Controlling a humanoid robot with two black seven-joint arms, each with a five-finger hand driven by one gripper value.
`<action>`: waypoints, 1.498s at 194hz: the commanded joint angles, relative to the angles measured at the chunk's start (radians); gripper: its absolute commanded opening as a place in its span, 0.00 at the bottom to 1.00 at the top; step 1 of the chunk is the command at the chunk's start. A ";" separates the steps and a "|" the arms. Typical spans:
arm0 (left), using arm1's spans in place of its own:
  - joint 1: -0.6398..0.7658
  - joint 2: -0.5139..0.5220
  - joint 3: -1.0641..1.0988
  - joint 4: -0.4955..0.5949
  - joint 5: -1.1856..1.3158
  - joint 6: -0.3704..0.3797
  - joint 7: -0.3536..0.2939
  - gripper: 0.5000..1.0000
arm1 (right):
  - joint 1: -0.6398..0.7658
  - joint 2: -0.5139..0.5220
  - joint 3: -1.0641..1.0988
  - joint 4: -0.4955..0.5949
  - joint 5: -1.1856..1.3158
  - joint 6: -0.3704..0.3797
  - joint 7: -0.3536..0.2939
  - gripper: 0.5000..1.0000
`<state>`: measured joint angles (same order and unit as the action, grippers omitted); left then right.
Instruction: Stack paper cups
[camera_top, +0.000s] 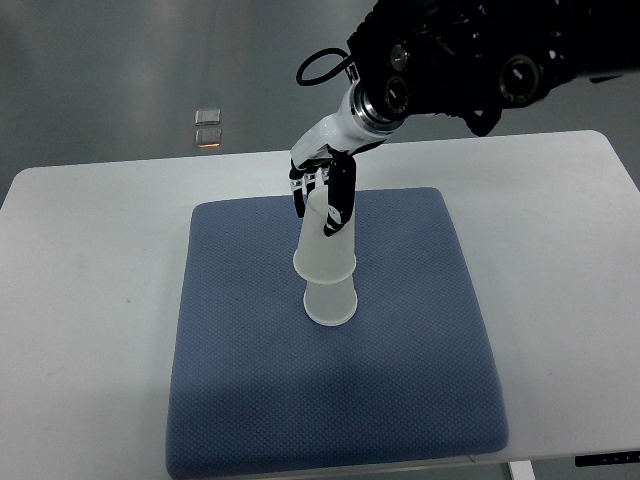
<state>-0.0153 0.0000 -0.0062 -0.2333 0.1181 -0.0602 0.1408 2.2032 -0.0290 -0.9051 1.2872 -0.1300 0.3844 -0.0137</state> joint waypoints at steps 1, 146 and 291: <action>0.000 0.000 0.000 -0.001 0.000 0.000 0.000 1.00 | -0.004 0.000 0.000 0.003 0.000 -0.002 0.000 0.43; 0.000 0.000 0.000 0.000 -0.001 0.000 0.000 1.00 | -0.063 0.029 -0.015 0.004 0.000 -0.090 0.001 0.54; 0.002 0.000 0.000 0.002 -0.001 0.000 0.000 1.00 | -0.158 -0.069 0.015 -0.072 0.115 -0.193 0.011 0.56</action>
<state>-0.0137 0.0000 -0.0064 -0.2317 0.1178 -0.0599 0.1413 2.0670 -0.0353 -0.9083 1.2499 -0.0867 0.2078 -0.0091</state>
